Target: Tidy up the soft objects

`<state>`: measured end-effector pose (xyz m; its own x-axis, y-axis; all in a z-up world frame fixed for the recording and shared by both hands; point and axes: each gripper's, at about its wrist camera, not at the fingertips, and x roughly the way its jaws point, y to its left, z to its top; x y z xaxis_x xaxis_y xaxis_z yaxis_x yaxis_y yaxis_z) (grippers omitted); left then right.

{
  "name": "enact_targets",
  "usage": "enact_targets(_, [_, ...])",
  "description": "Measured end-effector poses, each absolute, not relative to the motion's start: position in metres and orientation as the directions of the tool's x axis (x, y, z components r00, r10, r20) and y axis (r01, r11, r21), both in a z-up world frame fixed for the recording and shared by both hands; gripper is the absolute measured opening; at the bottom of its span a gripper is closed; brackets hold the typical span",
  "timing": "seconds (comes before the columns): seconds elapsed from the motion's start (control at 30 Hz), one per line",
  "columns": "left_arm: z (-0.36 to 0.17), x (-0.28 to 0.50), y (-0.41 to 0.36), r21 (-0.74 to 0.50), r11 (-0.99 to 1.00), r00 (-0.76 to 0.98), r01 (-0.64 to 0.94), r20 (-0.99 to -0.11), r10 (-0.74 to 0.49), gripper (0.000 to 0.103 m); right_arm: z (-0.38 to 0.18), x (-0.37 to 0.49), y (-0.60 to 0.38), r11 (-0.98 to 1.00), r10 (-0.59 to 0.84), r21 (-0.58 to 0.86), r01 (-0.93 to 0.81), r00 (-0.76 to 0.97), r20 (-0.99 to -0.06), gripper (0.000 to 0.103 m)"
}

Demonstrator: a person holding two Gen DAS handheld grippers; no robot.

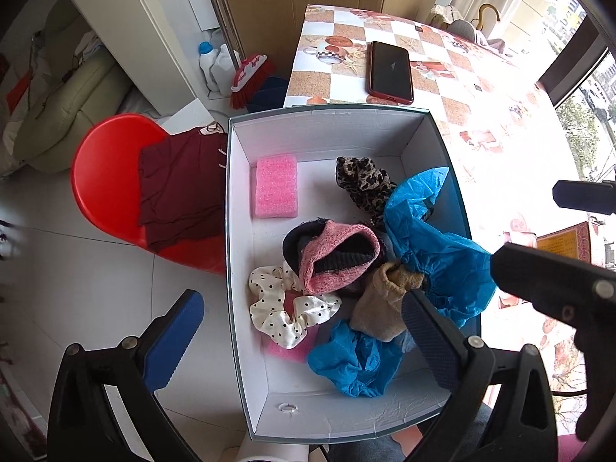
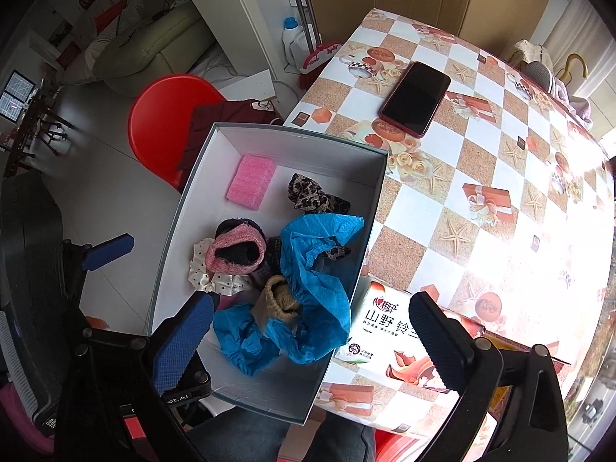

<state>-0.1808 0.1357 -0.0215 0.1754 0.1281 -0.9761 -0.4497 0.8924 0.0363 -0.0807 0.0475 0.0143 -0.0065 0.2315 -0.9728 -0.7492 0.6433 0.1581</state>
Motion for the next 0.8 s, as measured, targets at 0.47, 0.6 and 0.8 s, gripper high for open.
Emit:
enact_targets(0.47, [-0.018, -0.179, 0.132, 0.046, 0.897, 0.172, -0.439, -0.976, 0.134, 0.103, 0.017, -0.081, 0.04, 0.672, 0.225, 0.146, -0.726, 0.012, -0.974, 0.102])
enact_targets(0.6, [-0.017, -0.18, 0.131, 0.05, 0.9, 0.171, -0.432, -0.976, 0.136, 0.103, 0.017, -0.082, 0.038, 0.68, 0.222, 0.144, -0.719, 0.014, -0.975, 0.102])
enact_targets(0.8, [-0.014, -0.18, 0.129, 0.056, 0.908, 0.178, -0.415, -0.974, 0.141, 0.103, 0.018, -0.084, 0.035, 0.69, 0.22, 0.143, -0.709, 0.018, -0.975, 0.102])
